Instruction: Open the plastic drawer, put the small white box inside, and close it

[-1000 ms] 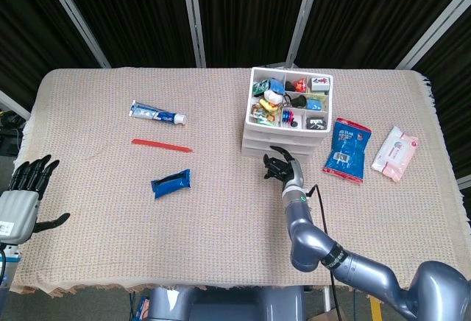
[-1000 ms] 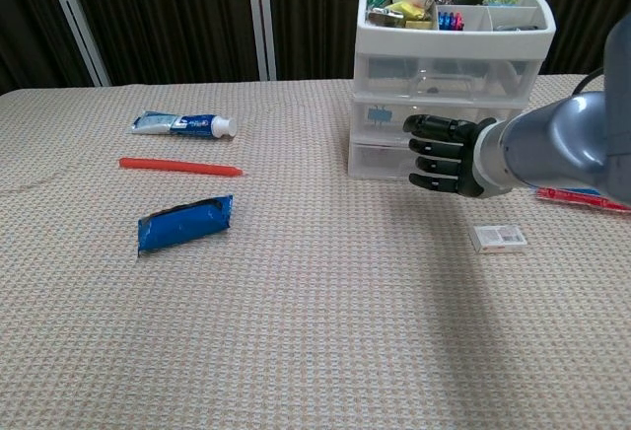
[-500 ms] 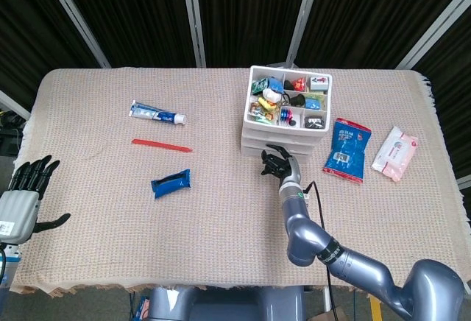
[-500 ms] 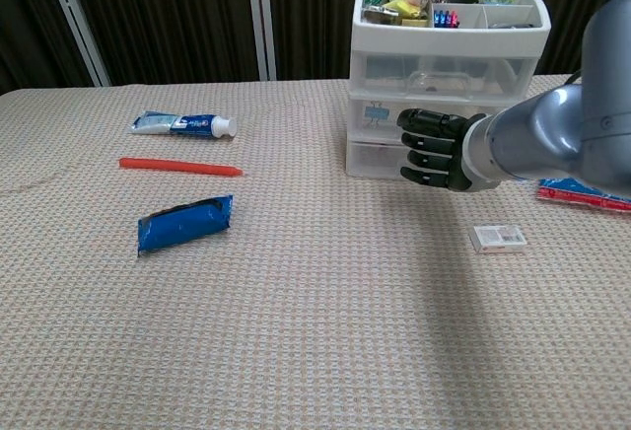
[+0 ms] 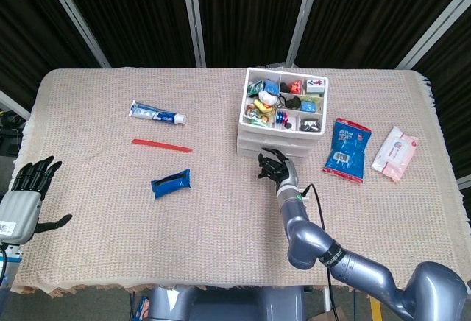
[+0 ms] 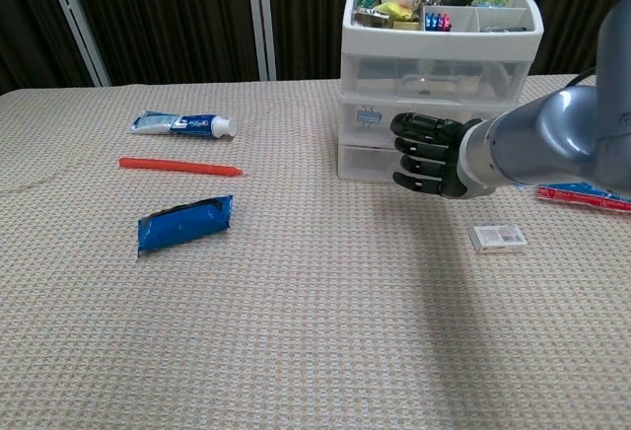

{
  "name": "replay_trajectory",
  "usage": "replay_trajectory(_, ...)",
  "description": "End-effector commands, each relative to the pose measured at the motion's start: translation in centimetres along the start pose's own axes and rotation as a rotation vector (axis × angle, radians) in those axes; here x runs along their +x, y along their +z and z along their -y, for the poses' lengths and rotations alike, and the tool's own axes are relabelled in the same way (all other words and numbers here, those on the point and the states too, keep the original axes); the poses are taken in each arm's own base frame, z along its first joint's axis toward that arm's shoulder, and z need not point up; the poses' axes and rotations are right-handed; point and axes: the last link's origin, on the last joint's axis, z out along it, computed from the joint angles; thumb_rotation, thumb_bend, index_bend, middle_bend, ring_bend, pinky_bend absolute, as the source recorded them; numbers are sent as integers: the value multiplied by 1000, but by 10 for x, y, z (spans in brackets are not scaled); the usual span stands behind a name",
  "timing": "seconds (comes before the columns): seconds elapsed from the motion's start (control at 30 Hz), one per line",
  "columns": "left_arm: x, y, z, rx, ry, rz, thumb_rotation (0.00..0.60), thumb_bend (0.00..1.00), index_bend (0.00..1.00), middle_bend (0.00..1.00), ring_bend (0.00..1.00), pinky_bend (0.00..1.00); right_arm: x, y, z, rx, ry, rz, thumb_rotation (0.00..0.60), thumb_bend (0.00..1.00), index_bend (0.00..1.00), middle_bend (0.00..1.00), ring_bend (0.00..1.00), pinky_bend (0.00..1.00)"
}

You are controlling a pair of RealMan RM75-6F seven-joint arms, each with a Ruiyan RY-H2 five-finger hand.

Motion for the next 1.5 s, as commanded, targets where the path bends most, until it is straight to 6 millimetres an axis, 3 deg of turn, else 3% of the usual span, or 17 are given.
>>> replay_trajectory(0.03,0,0,-1,-2,3,2,600,68,51,0,0,0,4,-5,-5,-6,-3,9,600,357,411,715,734,648)
replay_trajectory(0.67,-1,0,-2,-9,21,-13,600,66,52,0,0,0,14,-35,-25,-23,-51,78,600,357,410,716,734,649)
replay_trajectory(1.13,-2,-2,-3,-11,33,-14,600,66,55,0,0,0,24,-61,-41,-48,-132,115,600,358,195,691,712,647)
replay_trajectory(1.5,-3,-4,-4,-11,47,-29,600,75,58,0,0,0,36,-100,-34,58,-243,137,600,357,186,691,712,647)
